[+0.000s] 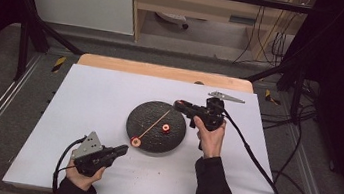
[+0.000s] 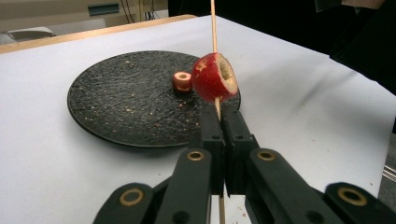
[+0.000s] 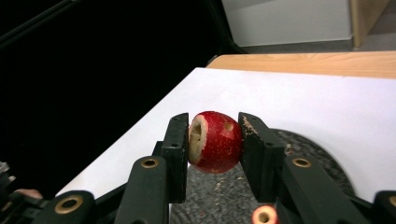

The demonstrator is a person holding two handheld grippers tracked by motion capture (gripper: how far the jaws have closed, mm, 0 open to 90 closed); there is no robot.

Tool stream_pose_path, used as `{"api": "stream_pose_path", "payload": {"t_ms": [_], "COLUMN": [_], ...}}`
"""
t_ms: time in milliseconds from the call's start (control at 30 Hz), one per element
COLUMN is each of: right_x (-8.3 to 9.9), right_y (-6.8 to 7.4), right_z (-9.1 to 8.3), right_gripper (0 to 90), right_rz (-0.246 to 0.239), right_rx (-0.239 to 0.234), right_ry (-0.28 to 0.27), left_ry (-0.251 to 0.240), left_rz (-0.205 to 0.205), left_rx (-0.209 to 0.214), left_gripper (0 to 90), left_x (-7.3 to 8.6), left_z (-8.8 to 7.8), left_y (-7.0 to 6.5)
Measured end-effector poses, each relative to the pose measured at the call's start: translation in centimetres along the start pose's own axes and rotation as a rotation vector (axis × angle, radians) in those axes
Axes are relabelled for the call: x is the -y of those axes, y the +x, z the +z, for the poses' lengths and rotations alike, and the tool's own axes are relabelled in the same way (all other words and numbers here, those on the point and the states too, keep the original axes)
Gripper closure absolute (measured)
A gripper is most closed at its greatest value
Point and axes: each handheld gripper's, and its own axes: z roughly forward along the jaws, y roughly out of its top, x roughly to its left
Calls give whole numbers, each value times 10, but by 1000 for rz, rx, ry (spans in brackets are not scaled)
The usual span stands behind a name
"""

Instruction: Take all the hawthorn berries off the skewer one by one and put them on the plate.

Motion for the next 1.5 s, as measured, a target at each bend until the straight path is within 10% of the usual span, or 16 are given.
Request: {"api": "stream_pose_path", "payload": {"t_ms": [1500], "right_x": [65], "right_y": [-53], "right_z": [82], "right_gripper": [654], "right_rz": [-7], "right_rx": [220], "right_ry": [218], "left_ry": [20], "left_rz": [-17], "left_rx": [-25], "left_gripper": [884], "left_x": [1], "left_z": [1], "left_y": [6]}}
